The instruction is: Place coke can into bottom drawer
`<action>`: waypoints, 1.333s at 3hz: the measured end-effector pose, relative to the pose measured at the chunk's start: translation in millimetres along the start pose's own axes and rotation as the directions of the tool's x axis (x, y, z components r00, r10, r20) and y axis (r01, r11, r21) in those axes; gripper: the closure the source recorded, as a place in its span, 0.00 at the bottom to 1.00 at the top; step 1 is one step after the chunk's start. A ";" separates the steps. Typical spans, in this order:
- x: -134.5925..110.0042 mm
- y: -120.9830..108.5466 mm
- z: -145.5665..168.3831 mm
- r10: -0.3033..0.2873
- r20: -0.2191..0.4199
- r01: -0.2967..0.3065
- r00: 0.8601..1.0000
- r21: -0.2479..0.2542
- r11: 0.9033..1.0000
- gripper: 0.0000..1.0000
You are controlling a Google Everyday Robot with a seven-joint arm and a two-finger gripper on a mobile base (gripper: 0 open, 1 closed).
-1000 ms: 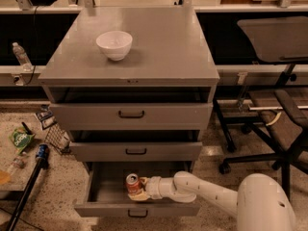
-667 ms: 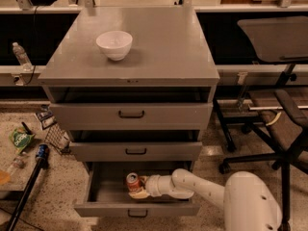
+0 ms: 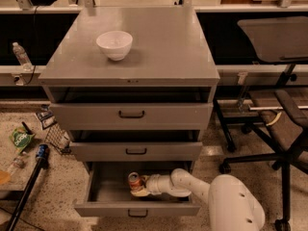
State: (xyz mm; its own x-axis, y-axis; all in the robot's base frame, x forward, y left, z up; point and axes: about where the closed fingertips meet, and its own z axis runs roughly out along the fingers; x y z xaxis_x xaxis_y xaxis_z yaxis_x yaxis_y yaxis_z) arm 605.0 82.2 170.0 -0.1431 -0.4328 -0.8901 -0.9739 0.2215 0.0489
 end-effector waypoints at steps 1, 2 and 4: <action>11.5 -6.0 6.6 0.009 -0.026 -0.008 1.000 0.019 1.000 0.74; 19.6 -9.4 4.0 0.023 -0.048 -0.021 0.999 0.051 0.998 0.46; 22.6 -4.3 -14.9 0.062 -0.083 -0.052 0.995 0.110 0.993 0.57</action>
Offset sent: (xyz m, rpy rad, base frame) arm 0.0107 -0.0137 -0.0255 -0.0652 0.0068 -0.0759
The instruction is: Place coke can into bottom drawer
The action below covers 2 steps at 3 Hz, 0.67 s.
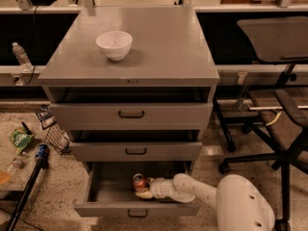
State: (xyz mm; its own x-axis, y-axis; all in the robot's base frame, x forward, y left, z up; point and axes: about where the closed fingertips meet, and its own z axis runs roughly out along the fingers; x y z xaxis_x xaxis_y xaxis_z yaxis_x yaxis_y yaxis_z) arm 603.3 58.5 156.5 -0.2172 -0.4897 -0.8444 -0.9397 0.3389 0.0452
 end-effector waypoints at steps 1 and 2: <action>-4.0 0.6 -28.9 0.024 -0.027 -0.022 0.999 0.066 0.998 0.34; -17.7 14.2 -72.7 0.063 -0.032 -0.058 0.997 0.144 0.988 0.03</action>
Offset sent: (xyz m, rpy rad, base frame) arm -0.0447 -0.0679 0.0807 -0.0685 -0.0146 -0.2207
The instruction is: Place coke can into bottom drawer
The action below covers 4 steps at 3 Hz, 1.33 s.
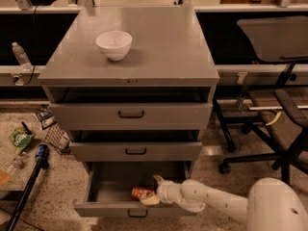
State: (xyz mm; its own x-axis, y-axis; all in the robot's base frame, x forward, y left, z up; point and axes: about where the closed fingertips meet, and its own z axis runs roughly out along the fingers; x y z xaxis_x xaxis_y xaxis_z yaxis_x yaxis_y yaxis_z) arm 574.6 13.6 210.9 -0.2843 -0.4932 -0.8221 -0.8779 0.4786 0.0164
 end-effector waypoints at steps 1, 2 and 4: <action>-3.9 7.3 -25.5 0.026 0.001 -0.026 1.000 0.031 0.999 0.00; -16.6 14.3 -62.9 0.042 0.029 -0.044 0.999 0.063 0.997 0.18; -51.5 24.4 -172.3 -0.018 0.152 -0.005 0.988 0.146 0.989 0.72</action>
Offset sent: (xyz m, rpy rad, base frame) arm -0.0563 -0.0643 0.0921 0.0509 -0.0328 -0.1381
